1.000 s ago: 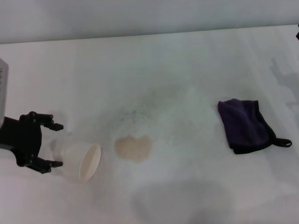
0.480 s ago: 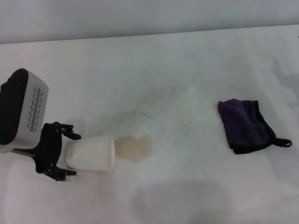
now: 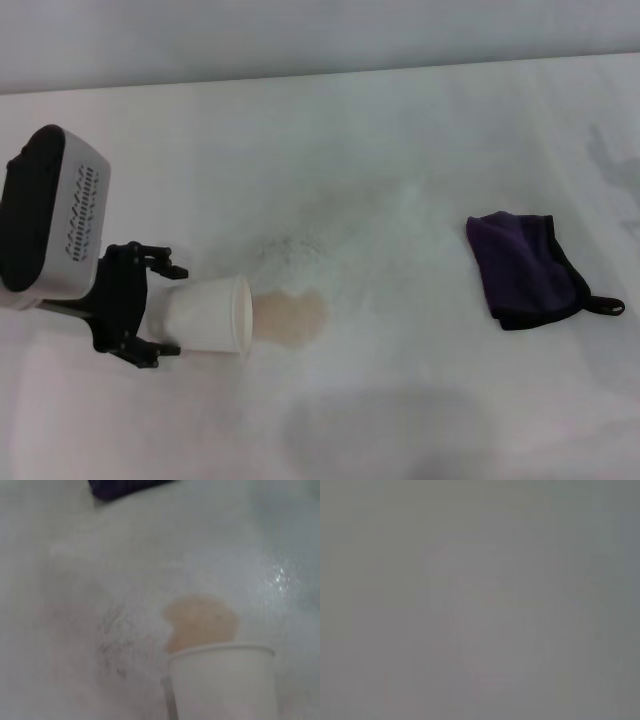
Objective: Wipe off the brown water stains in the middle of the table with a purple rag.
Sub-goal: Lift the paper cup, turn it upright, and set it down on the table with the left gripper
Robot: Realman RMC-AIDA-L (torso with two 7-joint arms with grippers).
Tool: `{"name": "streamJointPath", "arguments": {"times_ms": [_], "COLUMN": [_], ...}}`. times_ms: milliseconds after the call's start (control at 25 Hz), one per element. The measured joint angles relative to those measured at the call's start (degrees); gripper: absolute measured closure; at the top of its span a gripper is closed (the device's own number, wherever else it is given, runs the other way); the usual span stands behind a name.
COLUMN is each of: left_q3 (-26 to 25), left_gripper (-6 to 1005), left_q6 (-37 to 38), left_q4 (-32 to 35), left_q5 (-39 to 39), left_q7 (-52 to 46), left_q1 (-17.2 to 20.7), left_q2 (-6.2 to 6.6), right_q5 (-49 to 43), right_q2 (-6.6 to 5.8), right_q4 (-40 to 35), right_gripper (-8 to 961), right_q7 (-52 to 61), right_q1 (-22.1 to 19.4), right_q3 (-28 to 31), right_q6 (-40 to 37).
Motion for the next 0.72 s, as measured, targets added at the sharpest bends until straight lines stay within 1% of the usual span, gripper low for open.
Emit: {"name": "streamJointPath", "arguments": {"times_ms": [360,720], "left_q3": [-0.05,0.06], "left_gripper": [109,136], "left_q6": [-0.41,-4.99], "left_q4": [-2.00,-4.89], "left_q5": [-2.53,-4.91], "left_q7": [-0.27,0.03], "left_q1": [-0.28,0.04], "left_q2": [0.01,-0.07], "right_q5": [-0.03,-0.10], "right_q2": [0.01,0.01], "right_q4": [0.05,-0.17], "right_gripper": [95,95], "right_q7": [-0.03,-0.07], "right_q1": [-0.31,-0.73], "right_q3": [-0.01,-0.01], "right_q6": [0.21,0.29]}}
